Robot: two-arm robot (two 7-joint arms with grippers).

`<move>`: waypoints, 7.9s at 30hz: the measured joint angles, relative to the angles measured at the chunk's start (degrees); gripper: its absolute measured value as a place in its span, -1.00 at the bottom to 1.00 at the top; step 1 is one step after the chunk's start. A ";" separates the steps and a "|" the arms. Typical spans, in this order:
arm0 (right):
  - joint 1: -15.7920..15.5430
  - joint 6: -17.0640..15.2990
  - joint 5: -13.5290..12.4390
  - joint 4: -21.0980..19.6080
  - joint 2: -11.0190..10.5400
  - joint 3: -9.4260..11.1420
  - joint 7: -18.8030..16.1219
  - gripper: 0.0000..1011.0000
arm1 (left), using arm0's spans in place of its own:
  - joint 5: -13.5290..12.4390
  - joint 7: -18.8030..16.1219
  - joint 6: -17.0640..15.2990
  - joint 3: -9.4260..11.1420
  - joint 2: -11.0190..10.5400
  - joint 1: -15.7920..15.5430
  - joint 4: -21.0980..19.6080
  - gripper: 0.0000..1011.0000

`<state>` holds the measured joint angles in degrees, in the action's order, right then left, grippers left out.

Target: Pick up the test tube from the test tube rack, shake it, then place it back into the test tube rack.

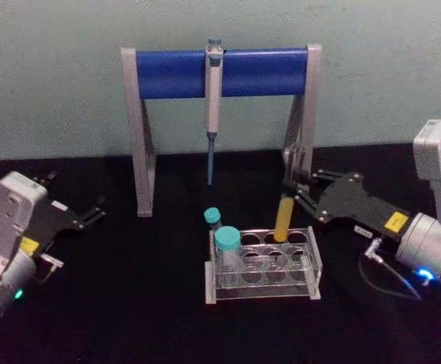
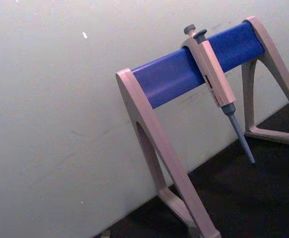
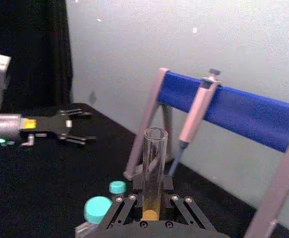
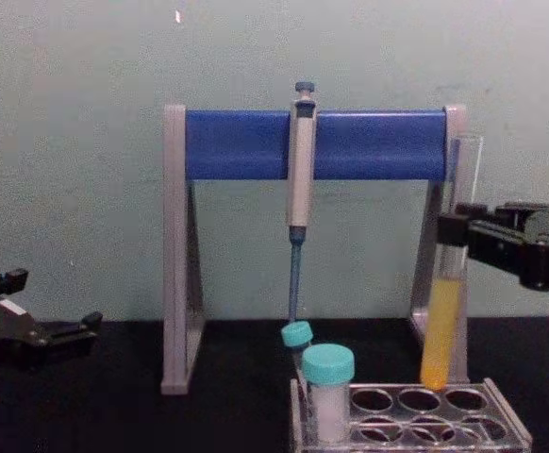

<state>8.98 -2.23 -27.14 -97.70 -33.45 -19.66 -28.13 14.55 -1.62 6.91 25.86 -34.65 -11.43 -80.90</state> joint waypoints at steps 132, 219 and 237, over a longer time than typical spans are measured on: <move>3.12 1.66 -0.24 3.85 4.97 -1.61 2.79 -0.55 | 0.00 0.00 0.00 0.00 0.00 0.00 0.00 0.98; 1.99 -0.43 -1.41 5.21 2.95 -5.31 -1.59 -0.55 | 0.00 0.00 0.00 0.00 0.00 0.00 0.00 0.98; 2.57 -1.08 -0.30 7.12 3.88 -6.44 -1.15 -0.55 | 0.00 0.00 0.00 0.00 0.00 0.00 0.00 0.98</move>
<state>11.54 -3.31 -27.44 -90.58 -29.58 -26.10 -29.28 14.55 -1.62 6.91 25.86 -34.65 -11.43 -80.90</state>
